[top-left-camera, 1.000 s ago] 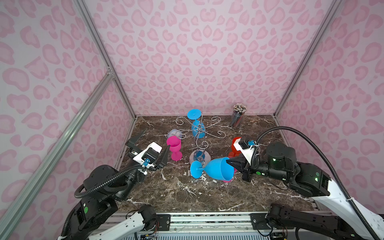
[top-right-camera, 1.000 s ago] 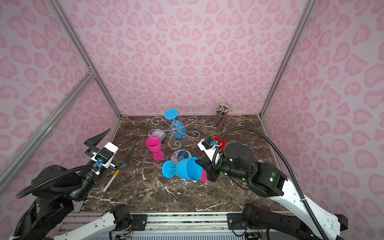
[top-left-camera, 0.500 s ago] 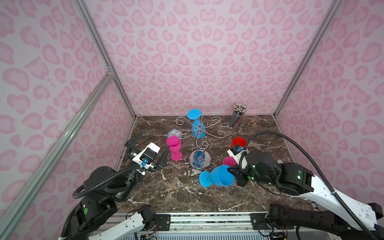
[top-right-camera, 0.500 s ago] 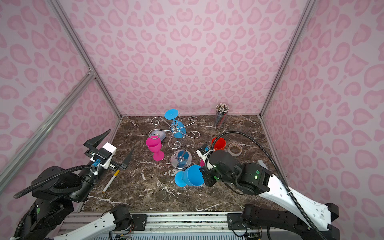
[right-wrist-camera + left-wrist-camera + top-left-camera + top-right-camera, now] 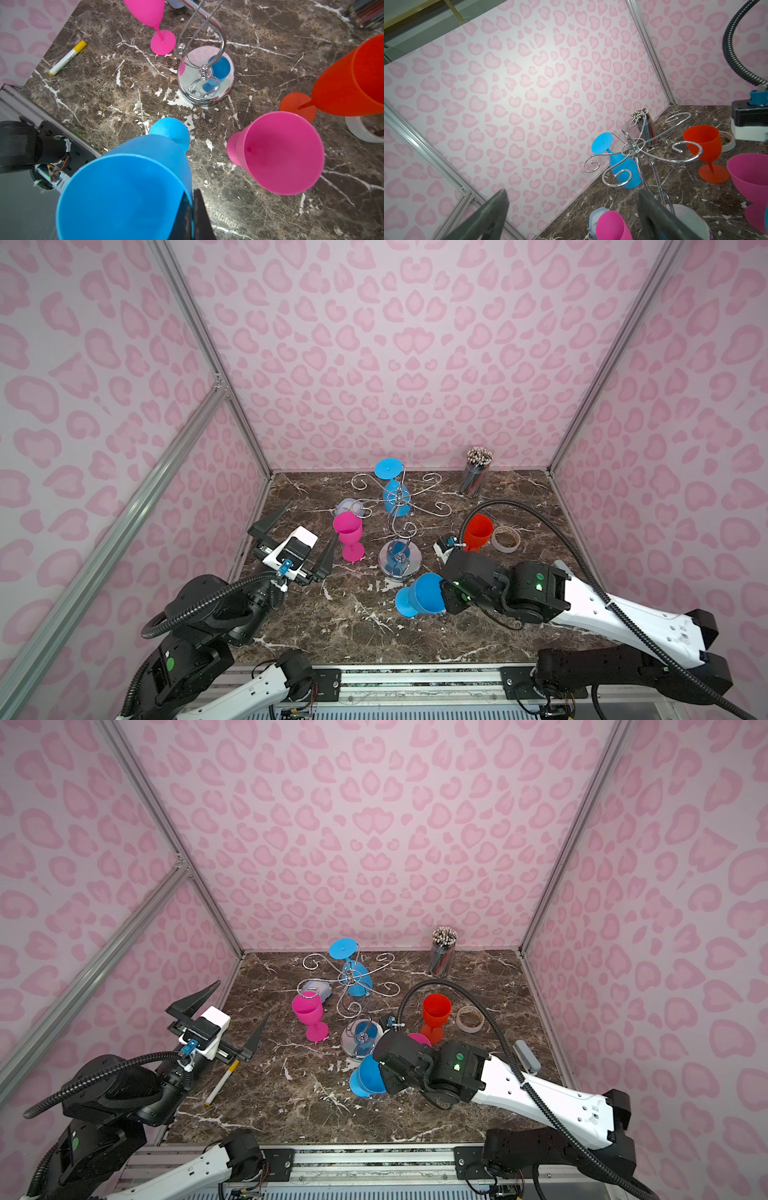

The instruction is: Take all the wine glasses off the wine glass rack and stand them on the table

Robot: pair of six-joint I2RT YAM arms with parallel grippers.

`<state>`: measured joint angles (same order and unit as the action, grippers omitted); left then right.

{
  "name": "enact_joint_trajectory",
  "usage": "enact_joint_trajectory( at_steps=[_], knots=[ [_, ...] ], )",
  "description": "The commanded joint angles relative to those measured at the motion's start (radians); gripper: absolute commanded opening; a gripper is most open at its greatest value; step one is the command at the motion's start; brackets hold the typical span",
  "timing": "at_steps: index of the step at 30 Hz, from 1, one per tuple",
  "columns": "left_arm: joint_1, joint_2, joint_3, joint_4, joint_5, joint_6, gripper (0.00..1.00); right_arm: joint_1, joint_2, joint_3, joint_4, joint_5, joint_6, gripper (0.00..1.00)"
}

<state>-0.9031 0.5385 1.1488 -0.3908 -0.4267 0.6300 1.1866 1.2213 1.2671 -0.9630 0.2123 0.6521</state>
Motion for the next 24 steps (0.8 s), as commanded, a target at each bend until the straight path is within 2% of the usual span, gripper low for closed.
enact_joint_trajectory(
  at_steps=[1,24],
  knots=[
    [0.001,-0.007,-0.003,0.029,0.002,-0.009,0.97,0.007,0.036,0.007,-0.016,0.038,0.05,0.0],
    [0.001,-0.02,-0.02,0.014,-0.006,-0.019,0.97,-0.013,0.192,0.026,-0.049,-0.013,0.06,0.0]
  ],
)
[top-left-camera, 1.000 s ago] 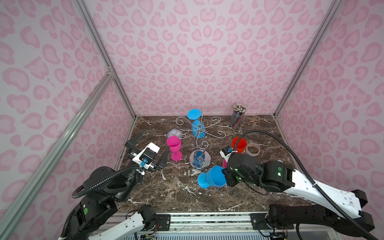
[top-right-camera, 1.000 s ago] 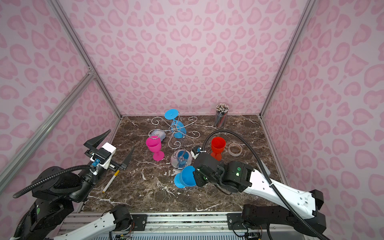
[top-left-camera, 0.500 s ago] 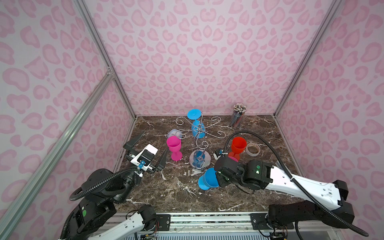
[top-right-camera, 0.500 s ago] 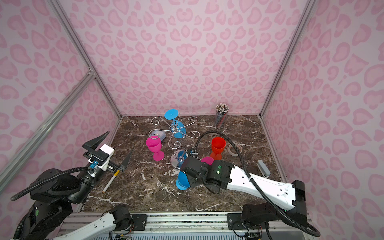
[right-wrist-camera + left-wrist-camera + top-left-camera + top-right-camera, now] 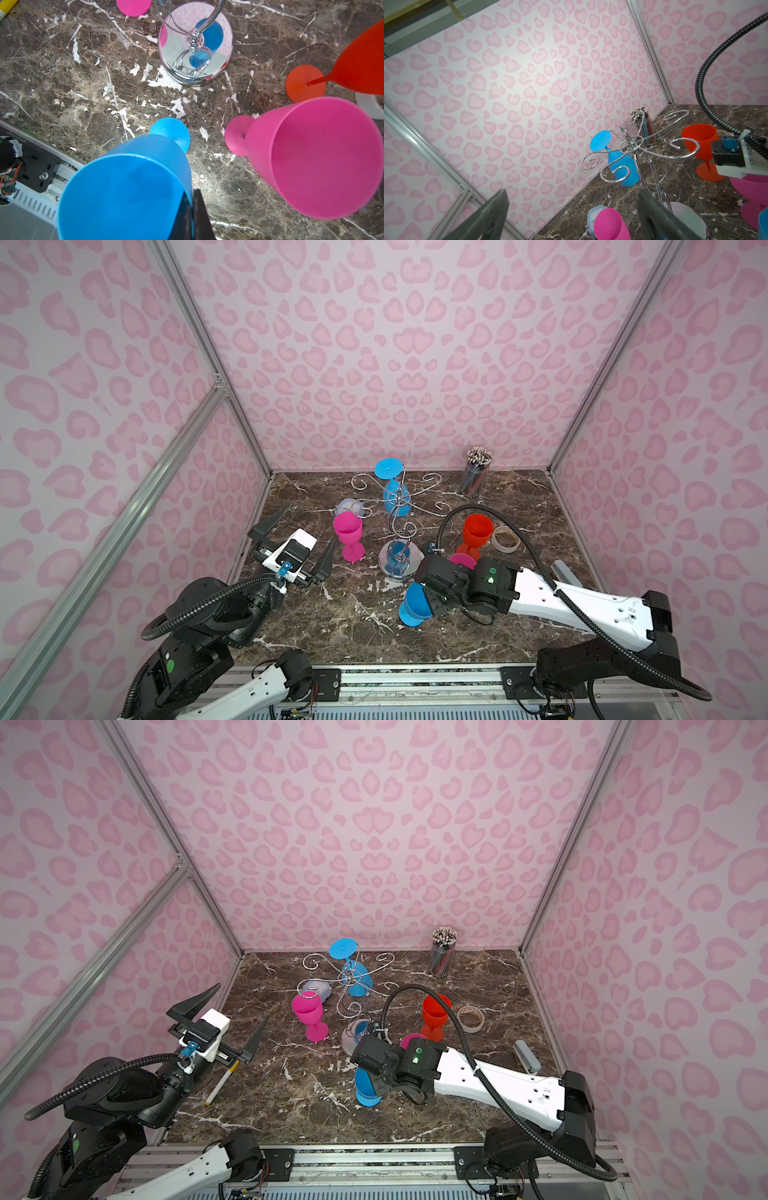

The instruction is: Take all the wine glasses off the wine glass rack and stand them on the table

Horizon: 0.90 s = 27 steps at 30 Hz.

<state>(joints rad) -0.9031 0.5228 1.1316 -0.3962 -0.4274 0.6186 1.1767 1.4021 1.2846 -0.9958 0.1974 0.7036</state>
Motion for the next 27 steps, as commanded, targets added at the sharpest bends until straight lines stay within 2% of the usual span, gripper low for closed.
enact_joint_trajectory(
  at_steps=[1,8,27],
  knots=[
    [0.001,-0.004,-0.006,0.021,-0.008,-0.008,0.97,-0.005,0.017,0.014,-0.023,0.004,0.01,0.0],
    [0.001,-0.007,-0.007,0.017,-0.011,-0.009,0.97,-0.015,0.067,0.051,-0.085,0.008,0.014,0.0],
    [0.001,-0.008,-0.013,0.013,-0.016,-0.017,0.97,-0.033,0.094,0.047,-0.085,-0.023,0.01,0.02]
  ],
)
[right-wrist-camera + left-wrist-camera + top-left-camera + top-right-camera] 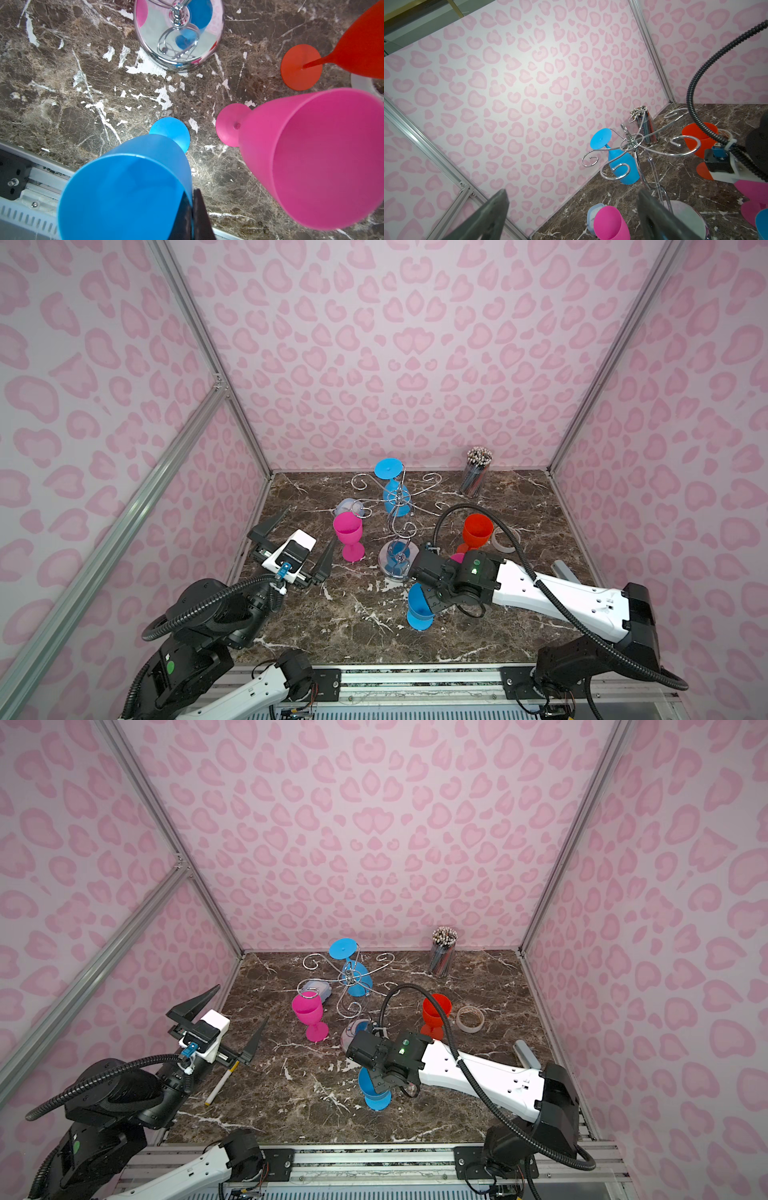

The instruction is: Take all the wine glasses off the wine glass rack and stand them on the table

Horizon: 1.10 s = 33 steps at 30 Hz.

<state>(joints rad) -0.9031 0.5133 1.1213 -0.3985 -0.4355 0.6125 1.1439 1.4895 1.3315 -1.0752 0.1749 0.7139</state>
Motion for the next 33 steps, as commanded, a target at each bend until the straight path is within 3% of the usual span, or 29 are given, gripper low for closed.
enact_joint_trajectory(
  at_steps=[1,16,19,29,33],
  knots=[
    [0.001,0.001,-0.004,0.014,-0.006,-0.016,0.97,-0.001,0.008,0.001,-0.006,-0.001,-0.002,0.04],
    [0.001,-0.004,-0.018,0.014,-0.014,-0.049,0.97,-0.009,0.008,0.023,-0.023,-0.005,-0.011,0.21],
    [0.001,0.01,-0.017,0.044,-0.086,-0.128,0.97,-0.006,-0.011,0.017,-0.023,0.003,-0.004,0.25],
    [0.009,0.171,0.016,0.055,-0.232,-0.207,0.97,-0.003,-0.179,-0.037,-0.029,0.082,-0.011,0.27],
    [0.082,0.254,0.081,0.027,-0.173,-0.277,0.97,-0.003,-0.314,-0.101,0.003,0.127,0.012,0.26]
  ],
)
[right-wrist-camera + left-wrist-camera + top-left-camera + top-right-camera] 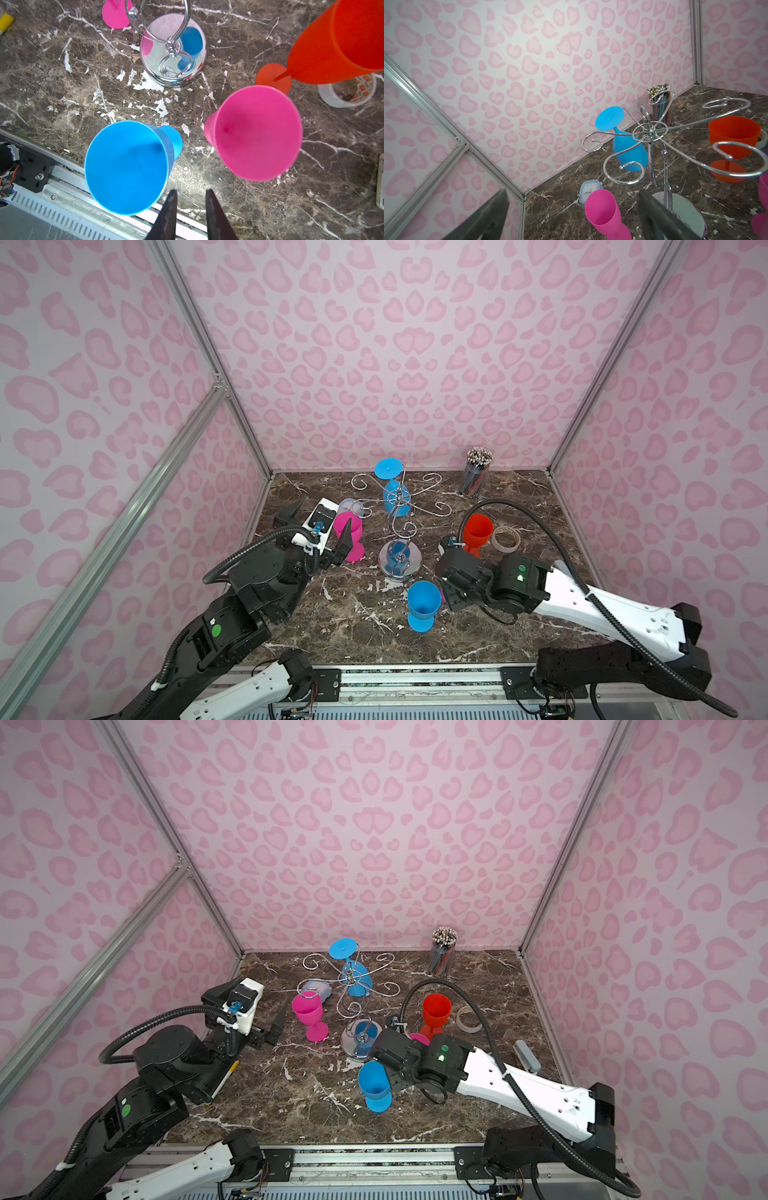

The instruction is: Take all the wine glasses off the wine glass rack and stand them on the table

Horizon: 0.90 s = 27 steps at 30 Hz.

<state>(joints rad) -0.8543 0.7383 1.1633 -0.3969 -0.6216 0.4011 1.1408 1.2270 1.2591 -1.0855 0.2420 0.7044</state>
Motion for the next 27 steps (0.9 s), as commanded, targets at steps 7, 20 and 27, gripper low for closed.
enact_joint_trajectory(
  at_steps=[7,20,27],
  knots=[
    [0.271,0.178,0.215,-0.029,0.26,-0.269,0.97,-0.006,-0.256,-0.081,0.091,0.139,0.015,0.22],
    [0.709,0.572,0.604,-0.184,0.866,-0.698,0.97,-0.025,-0.336,-0.078,0.15,0.145,-0.042,0.22],
    [0.843,0.74,0.63,-0.124,1.196,-0.861,0.97,-0.033,-0.336,-0.083,0.168,0.122,-0.062,0.22]
  ],
)
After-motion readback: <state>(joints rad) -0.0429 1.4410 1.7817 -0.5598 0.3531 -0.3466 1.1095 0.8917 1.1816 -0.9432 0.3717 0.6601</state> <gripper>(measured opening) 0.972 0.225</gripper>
